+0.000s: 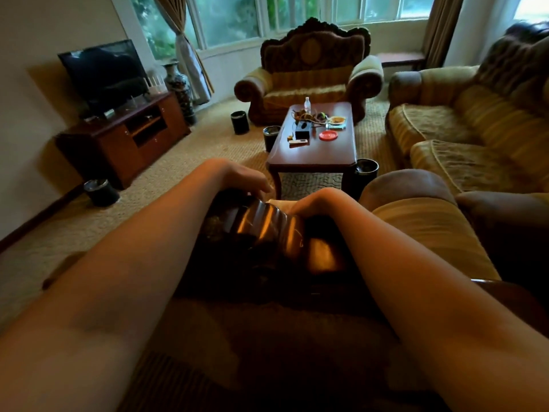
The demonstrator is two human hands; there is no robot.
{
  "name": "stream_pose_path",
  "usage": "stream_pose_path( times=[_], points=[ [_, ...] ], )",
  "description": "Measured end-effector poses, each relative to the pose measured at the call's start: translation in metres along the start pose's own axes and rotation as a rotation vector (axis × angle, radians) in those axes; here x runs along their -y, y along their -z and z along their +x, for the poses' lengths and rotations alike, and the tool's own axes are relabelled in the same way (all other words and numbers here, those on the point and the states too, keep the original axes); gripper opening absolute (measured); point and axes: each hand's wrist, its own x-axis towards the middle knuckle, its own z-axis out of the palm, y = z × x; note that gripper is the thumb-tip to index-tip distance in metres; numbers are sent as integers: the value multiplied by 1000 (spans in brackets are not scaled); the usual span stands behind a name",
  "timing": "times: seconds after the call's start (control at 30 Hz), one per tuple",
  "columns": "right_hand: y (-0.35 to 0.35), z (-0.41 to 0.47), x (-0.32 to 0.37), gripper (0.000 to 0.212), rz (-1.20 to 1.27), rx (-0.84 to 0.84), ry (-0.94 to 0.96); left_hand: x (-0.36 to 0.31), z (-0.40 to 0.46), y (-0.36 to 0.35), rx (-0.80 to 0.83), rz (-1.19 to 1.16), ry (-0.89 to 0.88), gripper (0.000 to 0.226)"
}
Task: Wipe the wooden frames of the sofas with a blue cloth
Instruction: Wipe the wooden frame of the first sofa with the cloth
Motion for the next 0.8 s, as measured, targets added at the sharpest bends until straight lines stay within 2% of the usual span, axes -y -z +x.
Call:
stream_pose_path(
  times=[0.07,0.1,0.17,0.27,0.4,0.5,0.57,0.67,0.73,0.8],
  points=[
    [-5,-5,1,28,26,15,26,2,11,7,82,8,-83,82],
    [-8,-13,3,24,56,32,38,5,18,9,94,13,-73,83],
    [-8,-19,0,25,122,8,80,2,9,2,79,26,-72,78],
    [-12,-31,-4,28,135,-84,134,-9,-11,-8,85,15,-59,56],
    [-26,-38,-10,40,-97,-475,141,-13,-21,-14,22,75,-76,47],
    [-41,-48,-6,36,-114,-665,69,-11,-22,-18,-26,62,-167,47],
    [-55,-59,-6,32,-21,-889,90,-9,-23,-22,-84,114,-296,51],
    [-83,-68,-11,29,37,-1280,17,-8,-23,-28,-269,359,-537,61],
    [-100,-66,-18,32,56,-1477,-66,-7,-25,-32,-343,430,-673,61],
    [-118,-60,-29,39,107,-1693,-55,-4,-26,-34,-404,445,-808,55]
  ],
)
